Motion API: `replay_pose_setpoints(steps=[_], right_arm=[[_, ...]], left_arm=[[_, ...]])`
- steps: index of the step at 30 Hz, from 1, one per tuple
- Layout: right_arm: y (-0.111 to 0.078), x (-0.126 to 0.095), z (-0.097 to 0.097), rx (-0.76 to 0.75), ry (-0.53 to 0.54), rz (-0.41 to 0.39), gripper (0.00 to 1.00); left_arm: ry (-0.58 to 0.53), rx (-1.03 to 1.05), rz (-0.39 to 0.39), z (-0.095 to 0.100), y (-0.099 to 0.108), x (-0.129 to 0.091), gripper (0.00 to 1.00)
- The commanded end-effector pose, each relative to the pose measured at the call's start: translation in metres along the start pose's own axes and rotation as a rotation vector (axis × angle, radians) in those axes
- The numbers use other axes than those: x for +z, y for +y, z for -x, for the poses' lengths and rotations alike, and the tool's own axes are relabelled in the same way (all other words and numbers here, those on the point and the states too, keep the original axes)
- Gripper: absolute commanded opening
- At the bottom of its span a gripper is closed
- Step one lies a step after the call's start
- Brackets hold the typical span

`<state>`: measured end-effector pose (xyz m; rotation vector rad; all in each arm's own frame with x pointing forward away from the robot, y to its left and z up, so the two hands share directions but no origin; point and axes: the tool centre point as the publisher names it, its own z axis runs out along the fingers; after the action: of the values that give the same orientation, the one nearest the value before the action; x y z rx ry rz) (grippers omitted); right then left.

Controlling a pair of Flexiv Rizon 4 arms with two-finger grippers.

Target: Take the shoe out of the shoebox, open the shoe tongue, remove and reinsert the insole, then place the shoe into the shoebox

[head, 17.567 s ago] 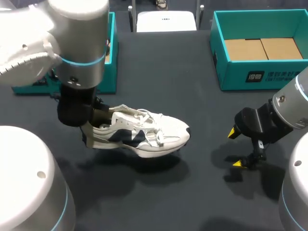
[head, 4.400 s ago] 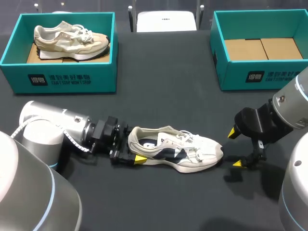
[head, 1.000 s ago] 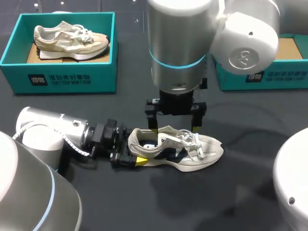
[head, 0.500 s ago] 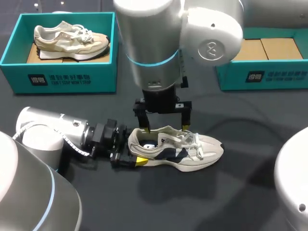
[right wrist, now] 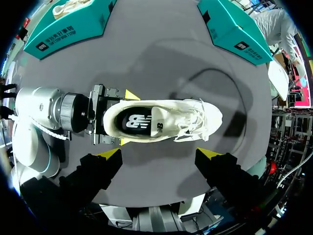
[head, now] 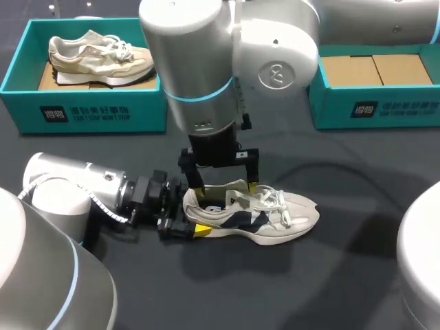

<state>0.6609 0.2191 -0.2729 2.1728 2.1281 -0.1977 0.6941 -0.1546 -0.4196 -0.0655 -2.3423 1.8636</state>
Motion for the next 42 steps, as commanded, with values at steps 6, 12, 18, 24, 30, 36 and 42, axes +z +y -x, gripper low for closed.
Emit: replay_pose_setpoints(steps=[6,12,18,24,30,36,42], right_arm=[[-0.002,0.007,-0.012,0.178,-0.373,0.001,1.0],[0.001,0.011,-0.008,0.188,-0.404,0.016,1.0],[0.004,0.023,-0.005,0.195,-0.433,0.014,1.0],[0.002,0.036,0.01,0.21,-0.412,0.03,1.0],[0.005,0.045,0.017,0.213,-0.383,0.051,1.0],[0.014,0.052,0.017,0.215,-0.36,0.061,1.0],[0.019,0.06,0.02,0.218,-0.338,0.069,1.0]], left_arm=[[0.0,-0.001,0.003,-0.001,0.001,0.0,0.0],[0.0,-0.001,0.003,-0.001,0.001,0.0,0.0],[0.0,-0.001,0.003,-0.001,0.001,0.0,0.0],[0.0,-0.001,0.003,-0.001,0.001,0.0,0.0],[0.0,-0.001,0.003,-0.001,0.001,0.0,0.0],[0.0,-0.001,0.003,-0.001,0.001,0.0,0.0],[0.0,-0.001,0.003,-0.001,0.001,0.0,0.0]])
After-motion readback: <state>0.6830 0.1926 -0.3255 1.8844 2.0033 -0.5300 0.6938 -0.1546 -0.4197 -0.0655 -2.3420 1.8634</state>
